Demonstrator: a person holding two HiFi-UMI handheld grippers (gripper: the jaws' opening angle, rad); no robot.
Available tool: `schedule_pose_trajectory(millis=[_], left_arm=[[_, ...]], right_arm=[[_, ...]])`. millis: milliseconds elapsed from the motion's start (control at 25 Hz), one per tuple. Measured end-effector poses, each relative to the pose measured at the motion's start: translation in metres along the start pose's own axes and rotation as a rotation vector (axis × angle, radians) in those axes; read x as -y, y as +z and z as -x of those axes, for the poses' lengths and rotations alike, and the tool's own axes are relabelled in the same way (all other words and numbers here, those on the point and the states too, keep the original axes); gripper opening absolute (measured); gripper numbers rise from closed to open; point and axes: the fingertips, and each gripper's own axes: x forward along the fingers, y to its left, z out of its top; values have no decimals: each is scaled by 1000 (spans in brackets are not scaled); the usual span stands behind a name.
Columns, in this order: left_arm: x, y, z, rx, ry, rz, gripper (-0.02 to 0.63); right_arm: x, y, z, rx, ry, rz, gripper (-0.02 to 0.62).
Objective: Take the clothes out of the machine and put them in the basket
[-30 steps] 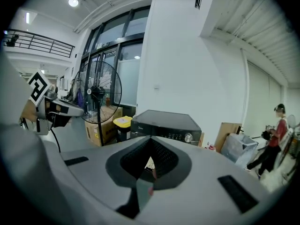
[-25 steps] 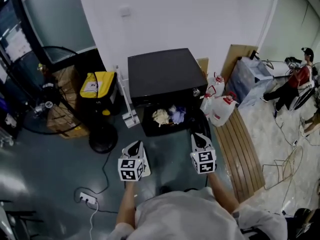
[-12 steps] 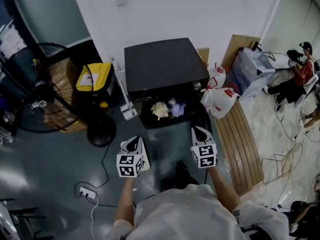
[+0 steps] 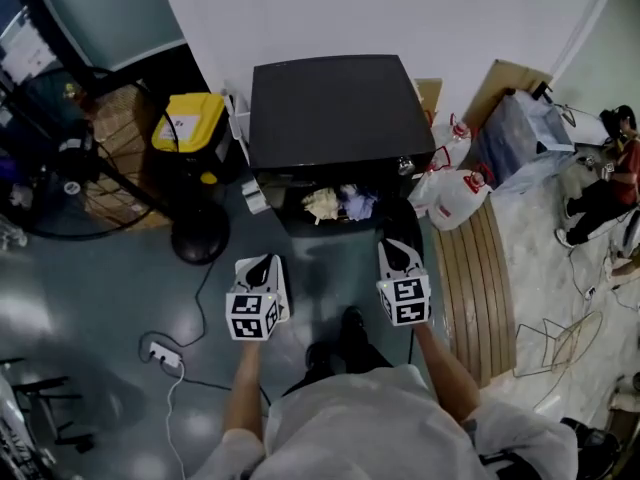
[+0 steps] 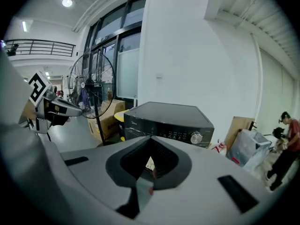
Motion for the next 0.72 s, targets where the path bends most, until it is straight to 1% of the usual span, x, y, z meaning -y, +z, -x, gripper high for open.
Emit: schedule_pose_trajectory(millis=[240,400,640,720], left_arm=[[2,4,-33,-14,56,20,18],[3,0,-51,-35,87,41,18],[-1,-18,-79,-49,118,65,18],[0,-32,-86,-53,125,76,18]], right_arm=[[20,-9,-38,-24,68,4,25],[26,-13,-62,-41,117,-3,25],[28,-23,-99,-49,165,2,25],[28,-33,-105,-62,172,6,25]])
